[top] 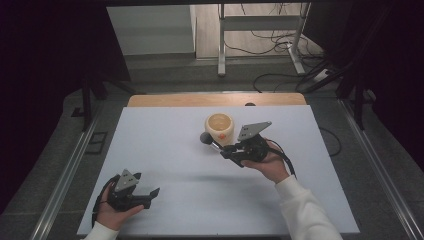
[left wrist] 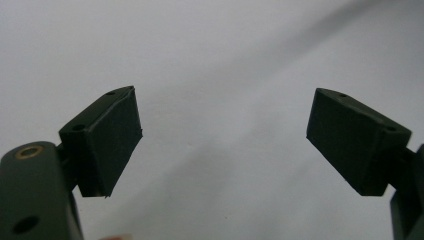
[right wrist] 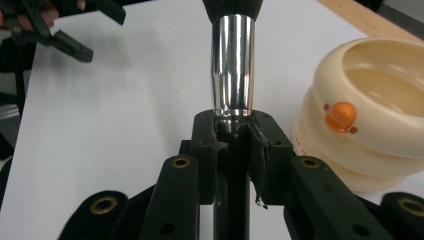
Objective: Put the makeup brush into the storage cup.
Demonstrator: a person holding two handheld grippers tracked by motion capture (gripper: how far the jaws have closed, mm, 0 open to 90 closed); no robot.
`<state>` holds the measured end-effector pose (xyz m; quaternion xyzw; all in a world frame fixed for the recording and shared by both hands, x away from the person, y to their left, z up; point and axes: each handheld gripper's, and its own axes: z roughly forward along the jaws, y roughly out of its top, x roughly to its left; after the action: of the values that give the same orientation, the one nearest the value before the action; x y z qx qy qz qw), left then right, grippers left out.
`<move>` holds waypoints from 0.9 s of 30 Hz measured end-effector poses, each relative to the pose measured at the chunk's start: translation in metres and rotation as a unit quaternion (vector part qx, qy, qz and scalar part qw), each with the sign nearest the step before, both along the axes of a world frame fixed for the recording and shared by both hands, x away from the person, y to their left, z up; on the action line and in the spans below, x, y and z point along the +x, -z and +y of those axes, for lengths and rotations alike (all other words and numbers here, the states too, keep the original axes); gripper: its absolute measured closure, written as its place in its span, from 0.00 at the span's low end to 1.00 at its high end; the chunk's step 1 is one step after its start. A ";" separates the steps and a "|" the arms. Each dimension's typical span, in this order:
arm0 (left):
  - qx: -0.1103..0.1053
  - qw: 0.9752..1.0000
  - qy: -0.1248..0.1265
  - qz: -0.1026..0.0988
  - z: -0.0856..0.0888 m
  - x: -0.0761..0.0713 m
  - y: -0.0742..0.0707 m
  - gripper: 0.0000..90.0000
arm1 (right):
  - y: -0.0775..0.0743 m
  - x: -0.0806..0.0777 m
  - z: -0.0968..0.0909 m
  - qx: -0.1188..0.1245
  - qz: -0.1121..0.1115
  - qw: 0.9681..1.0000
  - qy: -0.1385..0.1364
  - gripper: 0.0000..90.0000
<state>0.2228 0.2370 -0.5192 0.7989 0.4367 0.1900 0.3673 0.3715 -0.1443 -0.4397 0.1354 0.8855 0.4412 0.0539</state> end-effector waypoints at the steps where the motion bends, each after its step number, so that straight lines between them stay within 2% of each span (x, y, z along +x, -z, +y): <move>1: 0.000 1.000 0.000 0.000 0.000 0.000 0.000 0.16 | -0.001 0.000 -0.001 0.004 -0.001 1.000 0.003 0.82; 8: 0.000 1.000 0.000 0.001 0.000 0.000 0.000 0.16 | -0.007 0.002 -0.008 0.027 -0.002 0.999 0.019 0.82; 9: 0.001 1.000 0.000 0.001 0.000 0.000 0.000 0.16 | -0.009 0.002 -0.011 0.036 -0.004 0.999 0.023 0.82; 17: 0.000 1.000 -0.001 0.000 0.000 0.000 0.000 0.16 | -0.017 0.003 -0.020 0.061 -0.009 0.997 0.047 0.82; 27: 0.002 1.000 0.001 0.000 0.000 0.000 0.000 0.16 | -0.022 0.005 -0.028 0.081 -0.017 0.994 0.072 0.82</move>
<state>0.2229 0.2373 -0.5193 0.7998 0.4357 0.1906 0.3663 0.3761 -0.1718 -0.4173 0.1952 0.8338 0.5086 0.0900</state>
